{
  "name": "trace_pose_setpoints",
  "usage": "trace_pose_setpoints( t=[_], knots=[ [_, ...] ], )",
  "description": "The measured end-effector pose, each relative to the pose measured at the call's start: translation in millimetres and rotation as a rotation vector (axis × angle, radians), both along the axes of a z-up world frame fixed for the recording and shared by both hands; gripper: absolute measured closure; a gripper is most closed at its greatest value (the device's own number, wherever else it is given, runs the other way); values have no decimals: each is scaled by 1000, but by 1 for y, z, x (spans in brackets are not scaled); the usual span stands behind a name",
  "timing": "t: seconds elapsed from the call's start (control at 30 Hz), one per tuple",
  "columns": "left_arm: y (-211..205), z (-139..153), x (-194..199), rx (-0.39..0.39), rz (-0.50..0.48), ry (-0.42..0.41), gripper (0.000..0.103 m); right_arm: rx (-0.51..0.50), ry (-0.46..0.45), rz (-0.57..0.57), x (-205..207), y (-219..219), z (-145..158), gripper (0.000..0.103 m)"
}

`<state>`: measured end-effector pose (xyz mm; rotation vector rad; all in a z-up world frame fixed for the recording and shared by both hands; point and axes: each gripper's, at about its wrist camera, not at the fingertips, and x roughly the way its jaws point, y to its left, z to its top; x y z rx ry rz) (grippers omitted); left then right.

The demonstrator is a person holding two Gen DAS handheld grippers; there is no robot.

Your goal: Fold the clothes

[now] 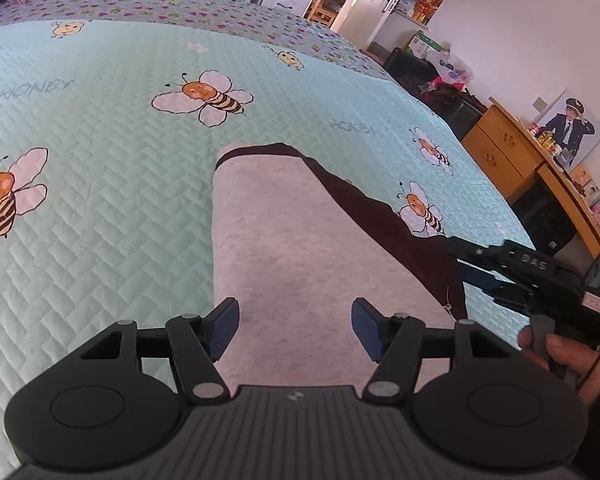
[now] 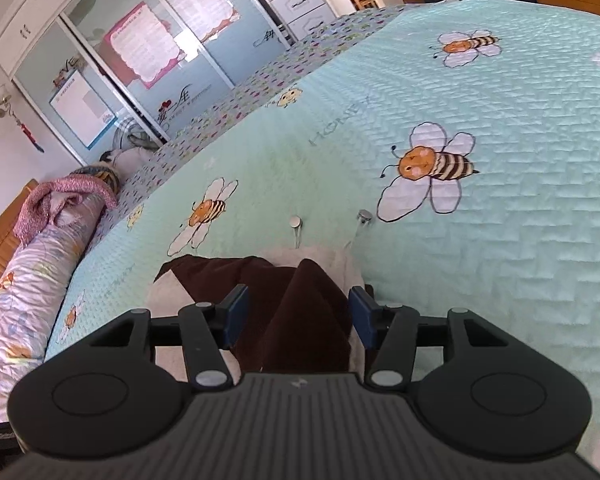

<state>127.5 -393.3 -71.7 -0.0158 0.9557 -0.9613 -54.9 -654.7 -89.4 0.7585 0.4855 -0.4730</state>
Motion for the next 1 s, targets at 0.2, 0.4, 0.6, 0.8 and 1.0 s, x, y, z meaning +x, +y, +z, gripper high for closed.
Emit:
trace_pose_setpoints(
  t=[0.2,0.4,0.6,0.8,1.0],
  knots=[
    [1,2,1,-9,3,-2,38,-40,41,33,14,1,-5,52],
    [3,-2,3,-12,9,14,38,-92,98,62,23,4,-6,91],
    [3,-4,3,-21,10,20,38,-137,37,89,24,7,14,95],
    [5,-3,2,-38,14,15,38,-143,-29,82,30,-1,24,94],
    [6,-6,-3,-32,6,25,38,6,30,40,23,-17,-22,84]
  ],
)
